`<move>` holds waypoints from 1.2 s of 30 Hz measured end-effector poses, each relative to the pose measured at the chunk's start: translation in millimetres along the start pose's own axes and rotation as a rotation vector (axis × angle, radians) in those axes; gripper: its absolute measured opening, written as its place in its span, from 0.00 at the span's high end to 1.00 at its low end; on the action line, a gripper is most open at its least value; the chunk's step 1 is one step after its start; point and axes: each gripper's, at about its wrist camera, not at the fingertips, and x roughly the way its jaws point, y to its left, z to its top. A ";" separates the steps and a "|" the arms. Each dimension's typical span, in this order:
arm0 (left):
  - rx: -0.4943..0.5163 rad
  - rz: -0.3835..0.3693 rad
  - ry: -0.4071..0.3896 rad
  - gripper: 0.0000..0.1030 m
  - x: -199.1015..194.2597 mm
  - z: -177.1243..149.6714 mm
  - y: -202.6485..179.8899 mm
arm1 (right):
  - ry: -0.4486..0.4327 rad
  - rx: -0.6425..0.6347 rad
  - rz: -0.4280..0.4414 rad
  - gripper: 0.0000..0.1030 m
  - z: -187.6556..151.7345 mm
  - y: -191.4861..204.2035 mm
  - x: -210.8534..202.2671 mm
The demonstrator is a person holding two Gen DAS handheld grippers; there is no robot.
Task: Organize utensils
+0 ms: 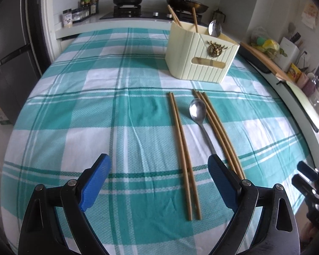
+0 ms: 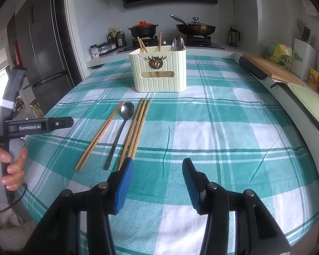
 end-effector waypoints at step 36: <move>0.058 0.111 0.052 0.00 77.5 2.7 4.0 | 0.238 -0.015 0.152 0.76 60.1 11.8 129.7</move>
